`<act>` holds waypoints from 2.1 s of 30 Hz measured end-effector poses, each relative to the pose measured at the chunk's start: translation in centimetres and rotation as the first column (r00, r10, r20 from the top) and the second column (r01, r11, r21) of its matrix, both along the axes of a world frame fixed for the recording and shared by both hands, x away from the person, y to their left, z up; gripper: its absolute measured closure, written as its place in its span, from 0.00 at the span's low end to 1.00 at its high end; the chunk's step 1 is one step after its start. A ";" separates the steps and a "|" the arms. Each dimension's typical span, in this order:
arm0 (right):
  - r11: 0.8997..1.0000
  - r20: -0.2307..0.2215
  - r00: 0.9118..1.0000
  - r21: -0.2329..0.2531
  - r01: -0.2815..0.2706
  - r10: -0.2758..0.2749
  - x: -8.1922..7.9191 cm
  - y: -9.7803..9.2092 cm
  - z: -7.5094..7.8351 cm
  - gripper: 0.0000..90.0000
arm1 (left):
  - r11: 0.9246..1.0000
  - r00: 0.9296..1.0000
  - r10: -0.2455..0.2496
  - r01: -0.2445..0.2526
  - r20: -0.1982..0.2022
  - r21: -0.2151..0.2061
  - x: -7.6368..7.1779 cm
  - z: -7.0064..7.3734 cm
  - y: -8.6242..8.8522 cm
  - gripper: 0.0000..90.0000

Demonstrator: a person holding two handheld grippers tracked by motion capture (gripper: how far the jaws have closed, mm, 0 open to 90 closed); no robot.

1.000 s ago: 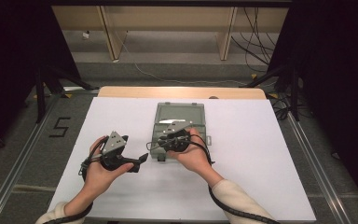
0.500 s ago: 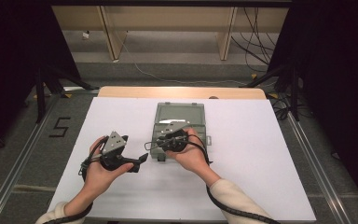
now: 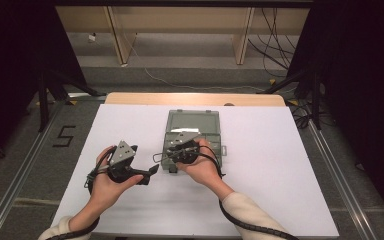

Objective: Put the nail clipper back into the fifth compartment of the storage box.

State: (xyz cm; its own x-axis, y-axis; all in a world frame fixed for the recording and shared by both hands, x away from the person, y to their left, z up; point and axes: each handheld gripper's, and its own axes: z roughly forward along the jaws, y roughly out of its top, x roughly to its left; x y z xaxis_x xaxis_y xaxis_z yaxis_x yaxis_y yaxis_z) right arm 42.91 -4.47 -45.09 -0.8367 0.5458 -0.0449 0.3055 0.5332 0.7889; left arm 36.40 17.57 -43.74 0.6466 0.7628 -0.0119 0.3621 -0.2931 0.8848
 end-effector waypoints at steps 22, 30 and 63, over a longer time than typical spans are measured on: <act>0.999 0.003 1.000 -0.051 0.010 -0.010 -0.4 0.3 -0.3 0.85 | 1.000 1.000 -0.007 0.007 -0.002 0.001 0.0 -0.1 0.0 0.01; 0.999 -0.031 1.000 -0.051 0.005 -0.006 -0.5 0.3 -0.4 0.79 | 1.000 1.000 -0.006 0.006 -0.003 0.000 0.1 0.0 0.0 0.01; 0.934 -0.044 0.941 0.120 0.337 -0.334 2.6 -10.1 1.9 0.32 | 1.000 1.000 0.007 -0.007 -0.016 -0.012 0.4 -0.3 0.1 0.02</act>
